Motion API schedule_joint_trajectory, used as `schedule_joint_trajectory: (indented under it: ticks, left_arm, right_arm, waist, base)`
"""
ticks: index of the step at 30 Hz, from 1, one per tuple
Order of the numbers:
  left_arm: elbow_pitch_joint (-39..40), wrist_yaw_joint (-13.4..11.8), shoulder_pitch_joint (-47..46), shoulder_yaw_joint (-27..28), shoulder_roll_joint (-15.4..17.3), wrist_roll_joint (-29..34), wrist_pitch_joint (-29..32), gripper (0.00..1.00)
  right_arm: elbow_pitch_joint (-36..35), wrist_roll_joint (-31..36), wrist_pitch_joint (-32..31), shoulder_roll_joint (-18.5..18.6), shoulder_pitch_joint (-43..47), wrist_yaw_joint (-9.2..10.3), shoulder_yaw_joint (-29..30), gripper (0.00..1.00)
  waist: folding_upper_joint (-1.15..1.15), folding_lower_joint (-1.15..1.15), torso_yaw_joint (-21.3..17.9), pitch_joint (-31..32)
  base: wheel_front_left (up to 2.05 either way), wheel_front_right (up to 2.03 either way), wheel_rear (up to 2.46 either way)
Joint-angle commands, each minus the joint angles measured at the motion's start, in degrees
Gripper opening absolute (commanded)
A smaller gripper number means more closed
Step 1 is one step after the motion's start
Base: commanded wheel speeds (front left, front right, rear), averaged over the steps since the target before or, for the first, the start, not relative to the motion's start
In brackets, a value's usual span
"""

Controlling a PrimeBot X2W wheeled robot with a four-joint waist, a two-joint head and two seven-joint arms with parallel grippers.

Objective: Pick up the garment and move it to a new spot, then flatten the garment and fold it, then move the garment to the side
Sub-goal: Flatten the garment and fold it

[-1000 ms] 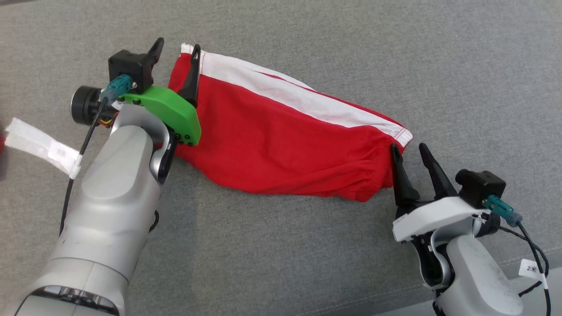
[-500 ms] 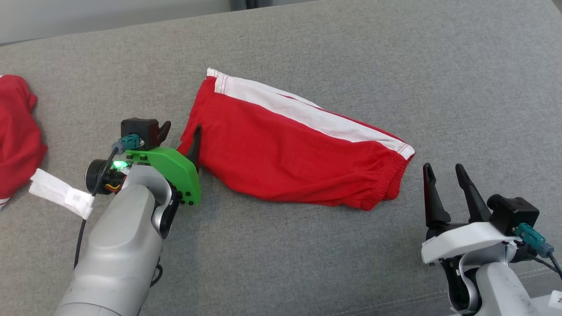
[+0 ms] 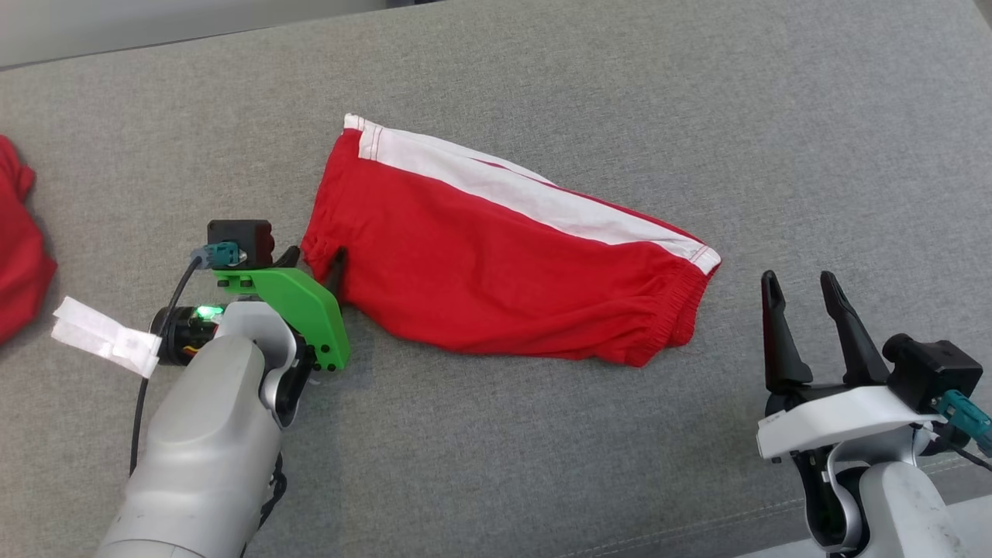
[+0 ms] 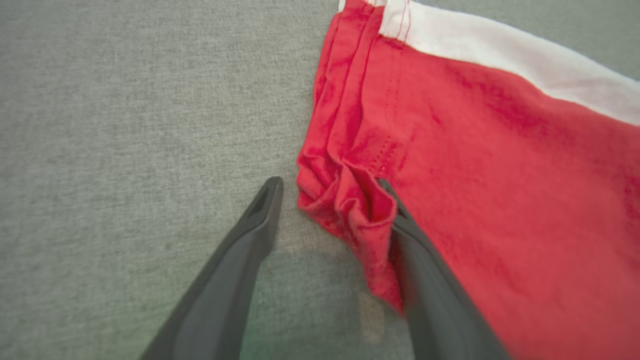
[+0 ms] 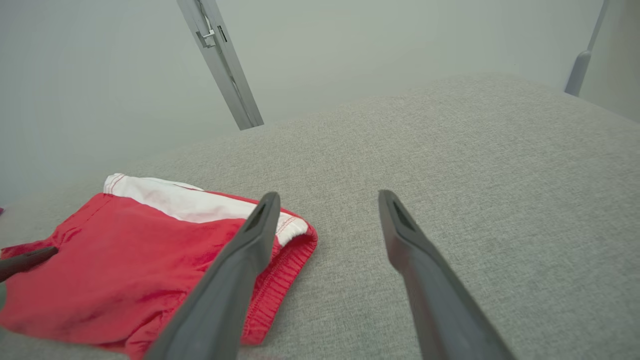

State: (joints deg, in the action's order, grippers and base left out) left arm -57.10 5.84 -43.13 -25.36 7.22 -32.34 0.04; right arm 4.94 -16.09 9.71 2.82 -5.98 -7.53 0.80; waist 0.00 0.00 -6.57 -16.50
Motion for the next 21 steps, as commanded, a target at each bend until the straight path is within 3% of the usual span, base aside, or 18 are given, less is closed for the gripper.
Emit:
schedule_joint_trajectory:
  ticks: [1,3,4,13,21]
  left_arm:
    - [0.10,0.34,0.62,-0.23,-0.17,-0.48,0.41,0.29]
    - [0.80,0.62,0.86,0.14,-0.35,-1.34,-0.59,0.02]
    - [1.11,0.74,0.94,0.30,-0.42,-1.60,-0.99,0.00]
    - [2.73,0.10,2.02,1.70,-1.09,-3.38,-6.48,0.00]
    - [6.78,-1.56,9.94,3.51,-2.76,-6.82,-10.76,0.00]
  right_arm:
    - [-0.39,-0.15,0.19,0.14,0.65,0.08,0.25,1.00]
    - [-0.45,-0.36,0.55,0.13,0.44,0.08,0.18,1.00]
    - [-0.39,-0.41,0.56,0.14,0.29,0.08,0.11,1.00]
    - [0.84,-0.27,1.40,0.14,0.00,0.08,1.11,1.00]
    - [0.97,1.50,0.62,0.14,1.24,0.08,4.68,1.00]
  waist:
    - [0.00,0.00,0.05,0.04]
    - [0.00,0.00,0.07,0.10]
    - [0.00,0.00,0.06,0.11]
    - [0.00,0.00,0.90,1.30]
    - [0.00,0.00,5.59,5.54]
  base:
    - [0.00,0.00,0.00]
    - [0.00,0.00,0.00]
    - [0.00,0.00,0.00]
    - [0.00,0.00,0.00]
    - [0.00,0.00,0.00]
